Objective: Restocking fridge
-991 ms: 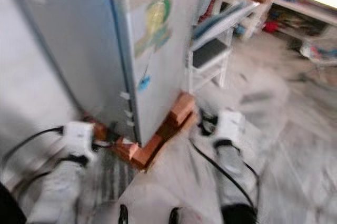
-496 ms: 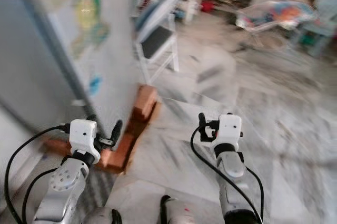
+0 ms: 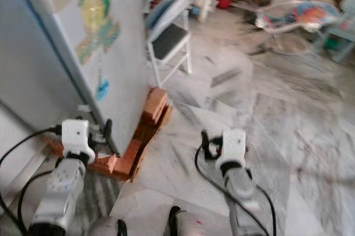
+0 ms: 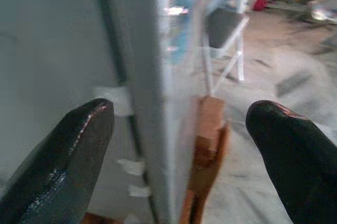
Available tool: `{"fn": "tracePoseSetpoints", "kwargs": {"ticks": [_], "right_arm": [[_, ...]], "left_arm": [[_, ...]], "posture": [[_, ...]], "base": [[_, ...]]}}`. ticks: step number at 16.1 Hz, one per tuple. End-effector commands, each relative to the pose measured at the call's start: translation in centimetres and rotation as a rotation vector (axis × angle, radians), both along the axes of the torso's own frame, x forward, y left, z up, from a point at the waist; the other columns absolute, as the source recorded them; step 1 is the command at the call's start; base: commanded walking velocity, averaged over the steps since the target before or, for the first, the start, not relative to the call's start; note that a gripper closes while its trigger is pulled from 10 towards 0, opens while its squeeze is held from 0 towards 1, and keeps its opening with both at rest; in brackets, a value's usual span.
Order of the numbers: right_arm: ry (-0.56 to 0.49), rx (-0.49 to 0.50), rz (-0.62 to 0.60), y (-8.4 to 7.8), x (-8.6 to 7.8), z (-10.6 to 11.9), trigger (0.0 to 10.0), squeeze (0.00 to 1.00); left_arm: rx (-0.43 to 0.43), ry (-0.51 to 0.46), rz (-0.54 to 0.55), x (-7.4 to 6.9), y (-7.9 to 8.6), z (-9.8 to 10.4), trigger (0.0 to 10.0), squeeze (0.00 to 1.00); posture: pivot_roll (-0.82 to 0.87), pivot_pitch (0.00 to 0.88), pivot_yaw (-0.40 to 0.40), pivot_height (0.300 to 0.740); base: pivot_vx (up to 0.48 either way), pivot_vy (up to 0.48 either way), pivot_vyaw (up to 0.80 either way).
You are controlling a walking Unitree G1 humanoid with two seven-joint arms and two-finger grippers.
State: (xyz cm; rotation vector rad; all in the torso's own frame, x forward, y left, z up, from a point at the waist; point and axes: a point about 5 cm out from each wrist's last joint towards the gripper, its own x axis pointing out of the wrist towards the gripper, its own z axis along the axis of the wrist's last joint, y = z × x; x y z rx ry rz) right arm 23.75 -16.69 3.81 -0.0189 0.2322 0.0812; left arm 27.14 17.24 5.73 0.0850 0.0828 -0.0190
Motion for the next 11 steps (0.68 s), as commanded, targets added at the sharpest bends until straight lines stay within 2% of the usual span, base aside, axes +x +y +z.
{"fn": "tracePoseSetpoints", "kwargs": {"ticks": [1,3,5,6,7,9,11], "right_arm": [[0.025,-0.014,0.022,-0.1,-0.9,-0.3,10.0,0.0],[0.062,-0.026,0.042,0.2,-2.3,-0.8,10.0,0.0],[0.062,-0.03,0.045,0.2,-2.4,-0.7,10.0,0.0],[0.074,-0.029,0.042,0.0,-2.4,-0.6,10.0,0.0],[0.078,-0.03,0.042,0.0,-2.5,-0.6,10.0,0.0],[0.089,-0.031,0.042,-0.1,-2.8,-0.5,10.0,0.0],[0.099,-0.028,0.046,-0.2,-3.1,-0.5,10.0,0.0]], "left_arm": [[-0.005,0.004,-0.009,0.3,-0.4,-0.2,10.0,0.0],[0.0,-0.006,0.001,2.0,-0.3,0.3,10.0,0.0],[0.002,-0.01,0.01,2.9,-0.1,0.5,10.0,0.0],[0.011,-0.018,0.016,3.8,0.2,0.8,10.0,0.0],[0.017,-0.022,0.017,4.1,0.3,0.9,10.0,0.0],[0.05,-0.037,0.058,5.0,1.7,1.6,10.0,0.0],[0.064,-0.042,0.081,5.3,2.4,1.7,10.0,0.0]], "posture": [[0.09,0.15,-0.099,0.74],[0.07,0.154,-0.102,0.74],[0.07,0.155,-0.102,0.74],[0.06,0.156,-0.1,0.74],[0.06,0.155,-0.1,0.74],[0.06,0.154,-0.097,0.74],[0.06,0.155,-0.096,0.74]], "base": [[0.0,0.0,0.0],[0.0,0.0,0.0],[0.0,0.0,0.0],[0.0,0.0,0.0],[0.0,0.0,0.0],[0.0,0.0,0.0],[0.0,0.0,0.0]]}}
